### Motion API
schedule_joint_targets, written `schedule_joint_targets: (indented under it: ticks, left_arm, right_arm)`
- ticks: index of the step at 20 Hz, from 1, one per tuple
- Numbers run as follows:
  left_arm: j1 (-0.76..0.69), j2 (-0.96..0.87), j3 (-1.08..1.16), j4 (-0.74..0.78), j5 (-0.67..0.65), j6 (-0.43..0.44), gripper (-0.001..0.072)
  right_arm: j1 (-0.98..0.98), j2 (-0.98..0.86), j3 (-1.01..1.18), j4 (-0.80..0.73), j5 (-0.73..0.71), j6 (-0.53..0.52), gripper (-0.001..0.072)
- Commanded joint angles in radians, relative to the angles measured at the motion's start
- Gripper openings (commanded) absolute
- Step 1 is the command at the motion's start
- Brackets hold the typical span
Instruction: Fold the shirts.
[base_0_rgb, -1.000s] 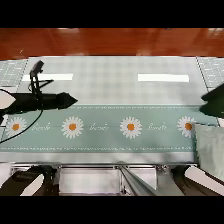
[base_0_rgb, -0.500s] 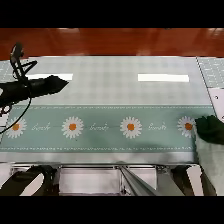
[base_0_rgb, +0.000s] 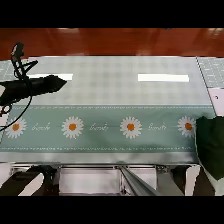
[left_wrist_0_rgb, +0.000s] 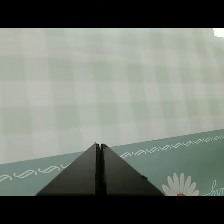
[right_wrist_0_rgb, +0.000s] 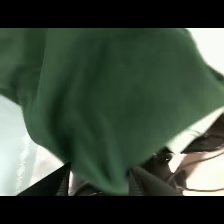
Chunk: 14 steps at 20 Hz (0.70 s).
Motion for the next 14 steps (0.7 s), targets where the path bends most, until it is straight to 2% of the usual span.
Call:
schedule_joint_targets:
  ticks: [1,4,6,9,11,12,14]
  left_arm:
    - [0.002,-0.035,0.005,0.001,0.022,0.020,0.0021]
    - [0.003,-0.070,0.075,0.006,0.021,0.072,0.0021]
    - [0.003,-0.094,0.154,0.012,0.016,0.072,0.0021]
    - [0.003,-0.128,0.271,0.011,-0.037,0.070,0.0021]
    - [0.003,-0.137,0.311,0.011,-0.047,0.068,0.0021]
    - [0.003,-0.142,0.328,0.011,-0.047,0.068,0.0021]
    - [0.003,-0.161,0.372,0.011,-0.050,0.054,0.0021]
  right_arm:
    - [-0.001,-0.021,-0.010,0.022,0.085,0.003,0.0414]
    - [-0.001,-0.108,0.072,0.167,0.085,0.021,0.0404]
    - [0.000,-0.151,0.172,0.217,0.086,0.061,0.0404]
    - [-0.001,-0.180,0.336,0.213,0.086,0.118,0.0404]
    - [0.014,-0.240,0.443,0.327,0.083,0.137,0.0395]
    - [0.047,-0.283,0.485,0.446,0.072,0.137,0.0330]
    - [0.201,-0.366,0.559,0.716,-0.051,0.124,0.0086]
